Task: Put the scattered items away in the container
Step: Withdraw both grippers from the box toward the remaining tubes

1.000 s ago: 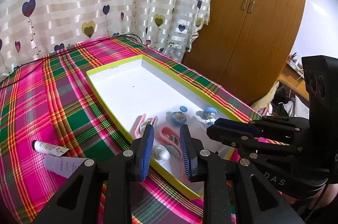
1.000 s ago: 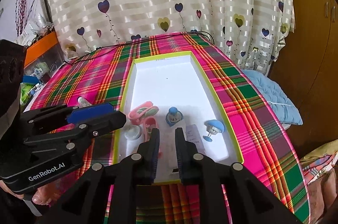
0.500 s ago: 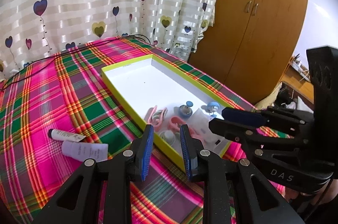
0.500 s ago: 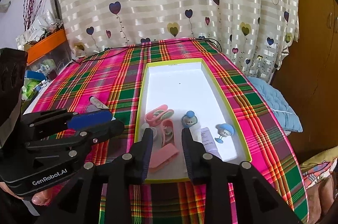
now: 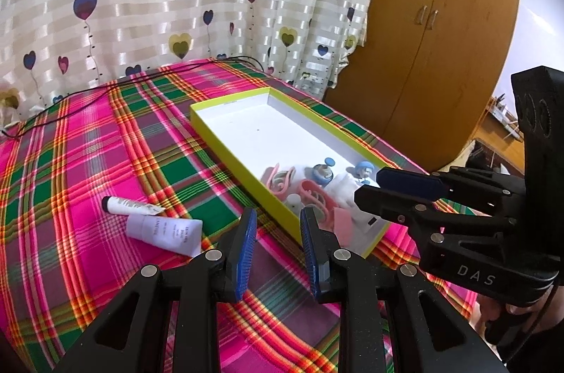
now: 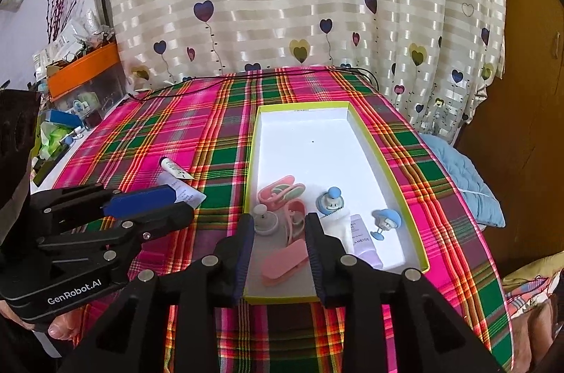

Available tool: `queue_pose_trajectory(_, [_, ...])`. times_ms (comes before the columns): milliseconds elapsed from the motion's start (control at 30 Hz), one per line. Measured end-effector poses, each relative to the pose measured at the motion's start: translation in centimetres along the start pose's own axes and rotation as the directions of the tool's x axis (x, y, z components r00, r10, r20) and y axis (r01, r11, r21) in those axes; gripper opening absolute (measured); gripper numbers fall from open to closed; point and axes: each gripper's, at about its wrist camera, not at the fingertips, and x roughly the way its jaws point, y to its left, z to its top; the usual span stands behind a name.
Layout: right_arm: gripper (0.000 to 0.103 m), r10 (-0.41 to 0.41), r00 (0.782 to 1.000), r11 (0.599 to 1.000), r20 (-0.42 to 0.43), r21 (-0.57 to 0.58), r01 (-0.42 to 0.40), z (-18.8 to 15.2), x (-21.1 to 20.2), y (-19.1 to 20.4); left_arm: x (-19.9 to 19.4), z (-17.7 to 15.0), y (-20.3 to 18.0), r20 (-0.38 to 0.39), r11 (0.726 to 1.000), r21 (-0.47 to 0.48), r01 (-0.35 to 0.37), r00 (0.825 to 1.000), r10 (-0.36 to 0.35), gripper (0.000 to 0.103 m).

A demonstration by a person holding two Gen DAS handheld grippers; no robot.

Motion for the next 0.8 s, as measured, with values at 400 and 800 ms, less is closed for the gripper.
queue_pose_trajectory(400, [0.033, 0.016, 1.000, 0.999, 0.000, -0.031, -0.015, -0.2, -0.4, 1.5, -1.2, -0.9, 1.3, 0.007, 0.999, -0.033, -0.023, 1.000, 0.023, 0.026])
queue_pose_trajectory(800, [0.034, 0.036, 0.999, 0.998, 0.001, -0.058, -0.036, -0.3, -0.7, 3.1, -2.5, -1.9, 2.4, 0.009, 0.996, -0.059, -0.066, 0.998, 0.067, 0.026])
